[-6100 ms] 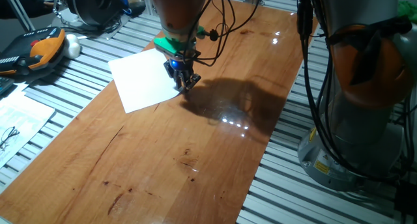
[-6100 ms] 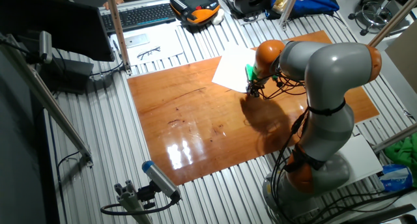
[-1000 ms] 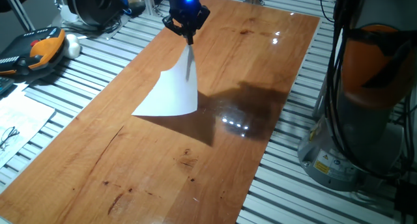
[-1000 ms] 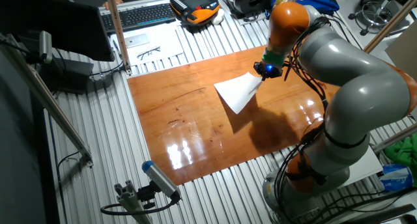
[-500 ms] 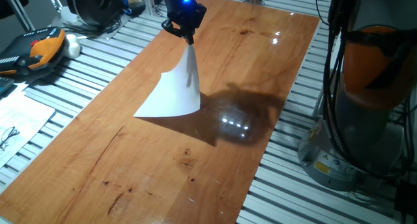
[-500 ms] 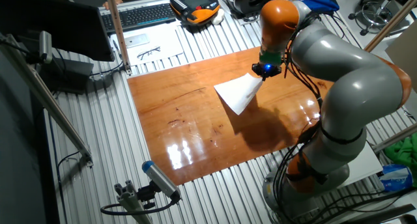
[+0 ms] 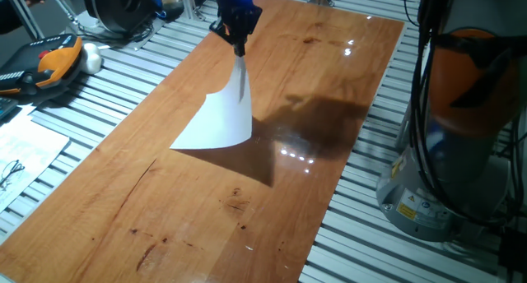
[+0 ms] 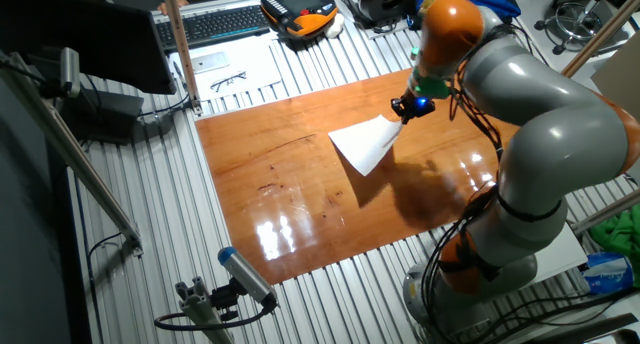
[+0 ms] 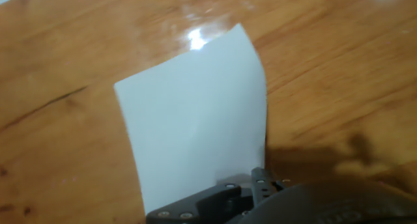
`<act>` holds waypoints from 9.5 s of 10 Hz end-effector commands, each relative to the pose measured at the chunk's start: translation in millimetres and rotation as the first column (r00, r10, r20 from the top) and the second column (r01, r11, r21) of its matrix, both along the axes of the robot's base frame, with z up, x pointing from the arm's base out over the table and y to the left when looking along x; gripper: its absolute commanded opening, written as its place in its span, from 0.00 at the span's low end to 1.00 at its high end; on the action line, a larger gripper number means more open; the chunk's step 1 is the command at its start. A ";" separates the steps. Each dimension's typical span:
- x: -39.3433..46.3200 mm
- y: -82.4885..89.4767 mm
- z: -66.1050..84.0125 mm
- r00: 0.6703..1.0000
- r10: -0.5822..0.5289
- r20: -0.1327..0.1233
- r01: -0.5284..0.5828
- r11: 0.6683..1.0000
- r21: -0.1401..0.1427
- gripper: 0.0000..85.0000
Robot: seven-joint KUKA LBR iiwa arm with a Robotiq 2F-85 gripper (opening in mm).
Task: Flip over and spread out the paper that is laid flat on the table
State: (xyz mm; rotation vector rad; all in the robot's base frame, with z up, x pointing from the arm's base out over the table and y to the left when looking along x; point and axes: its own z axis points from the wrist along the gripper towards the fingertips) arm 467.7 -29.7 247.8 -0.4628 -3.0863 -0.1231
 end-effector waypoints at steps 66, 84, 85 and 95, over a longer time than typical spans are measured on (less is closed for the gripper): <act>-18.6 -36.2 20.6 0.942 -0.335 -0.027 0.323 0.925 -0.200 0.00; -21.6 -29.0 5.8 0.978 -0.164 -0.130 0.158 0.986 -0.052 0.00; -21.6 -29.0 5.8 0.973 -0.200 -0.114 0.189 0.977 -0.102 0.00; 26.4 -8.6 -75.0 0.867 -0.497 0.029 0.494 0.851 -0.178 0.00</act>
